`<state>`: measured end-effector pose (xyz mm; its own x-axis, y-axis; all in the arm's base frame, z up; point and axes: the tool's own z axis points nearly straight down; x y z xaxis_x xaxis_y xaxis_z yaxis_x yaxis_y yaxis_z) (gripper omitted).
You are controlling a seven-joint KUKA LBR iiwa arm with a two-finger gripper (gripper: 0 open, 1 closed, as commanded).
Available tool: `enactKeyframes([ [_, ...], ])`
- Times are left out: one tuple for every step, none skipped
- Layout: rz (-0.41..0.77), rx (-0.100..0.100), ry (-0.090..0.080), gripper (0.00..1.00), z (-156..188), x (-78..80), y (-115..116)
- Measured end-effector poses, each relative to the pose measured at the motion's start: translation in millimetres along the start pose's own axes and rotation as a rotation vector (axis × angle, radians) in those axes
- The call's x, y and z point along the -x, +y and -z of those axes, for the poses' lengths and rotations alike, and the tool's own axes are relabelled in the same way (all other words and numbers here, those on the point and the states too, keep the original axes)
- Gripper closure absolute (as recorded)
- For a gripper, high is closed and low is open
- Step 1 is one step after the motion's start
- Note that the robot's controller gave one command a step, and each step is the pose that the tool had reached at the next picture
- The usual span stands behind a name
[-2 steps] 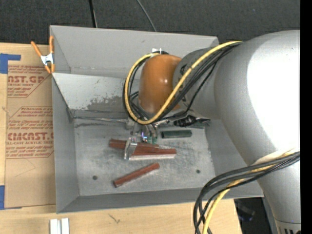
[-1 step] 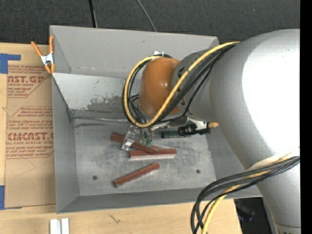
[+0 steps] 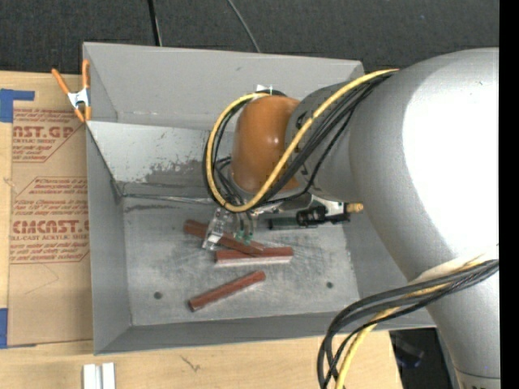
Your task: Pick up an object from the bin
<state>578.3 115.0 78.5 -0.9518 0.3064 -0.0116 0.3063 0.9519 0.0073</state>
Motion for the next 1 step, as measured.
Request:
enactKeyframes([
  [0.0,-0.001,0.002,1.0,0.3,0.3,0.3],
])
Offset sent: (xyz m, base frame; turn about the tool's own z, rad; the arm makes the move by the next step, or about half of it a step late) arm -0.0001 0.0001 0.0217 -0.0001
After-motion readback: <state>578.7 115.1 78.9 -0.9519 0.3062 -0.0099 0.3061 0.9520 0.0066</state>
